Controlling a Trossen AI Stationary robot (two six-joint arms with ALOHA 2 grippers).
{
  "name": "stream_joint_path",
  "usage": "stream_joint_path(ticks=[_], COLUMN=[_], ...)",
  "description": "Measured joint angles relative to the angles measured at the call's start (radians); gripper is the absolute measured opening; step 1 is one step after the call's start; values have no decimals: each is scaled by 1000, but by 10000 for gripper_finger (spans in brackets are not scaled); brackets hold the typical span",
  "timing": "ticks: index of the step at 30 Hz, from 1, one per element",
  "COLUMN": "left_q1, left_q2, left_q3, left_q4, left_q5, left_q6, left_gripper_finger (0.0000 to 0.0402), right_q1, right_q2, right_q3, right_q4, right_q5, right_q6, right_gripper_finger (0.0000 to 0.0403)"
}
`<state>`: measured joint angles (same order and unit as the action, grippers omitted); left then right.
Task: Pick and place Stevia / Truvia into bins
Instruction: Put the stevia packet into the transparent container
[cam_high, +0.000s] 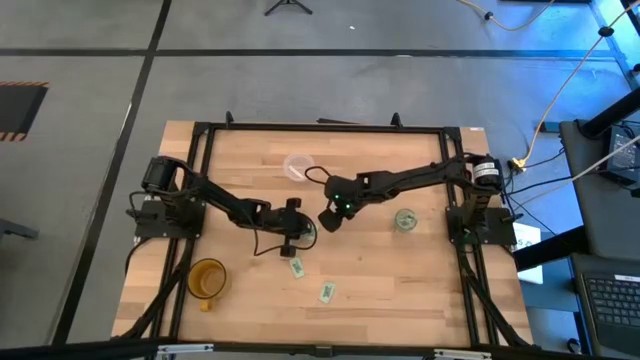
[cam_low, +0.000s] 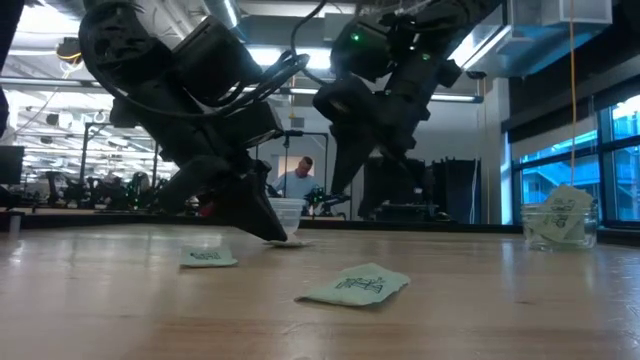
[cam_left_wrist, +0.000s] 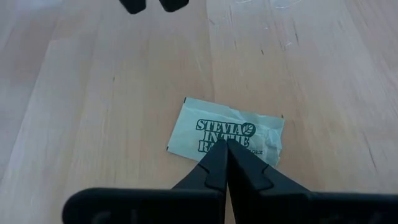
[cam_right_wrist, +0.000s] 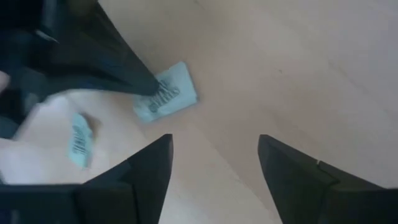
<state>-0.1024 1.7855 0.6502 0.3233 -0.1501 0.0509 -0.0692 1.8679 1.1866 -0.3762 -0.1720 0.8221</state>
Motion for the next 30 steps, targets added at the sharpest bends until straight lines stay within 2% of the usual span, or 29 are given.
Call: stream_joint_path(ticks=[7,17,30], left_q1=[0,-1,-2], left_q2=[1,1,1], left_q3=[-1,-1,-1], left_q4=[29,38,49], left_q5=[-5,-15,-37], left_q6=[-4,-12,-12], left_gripper_finger=[1,1,2], right_q1=[-7,-8,-8], right_q2=[19,145,157], right_q3=[0,4,2], right_q4=[109,217,248], right_q5=[-40,-140,-167], right_q6=[53,97,146], right_gripper_finger=[237,237,237])
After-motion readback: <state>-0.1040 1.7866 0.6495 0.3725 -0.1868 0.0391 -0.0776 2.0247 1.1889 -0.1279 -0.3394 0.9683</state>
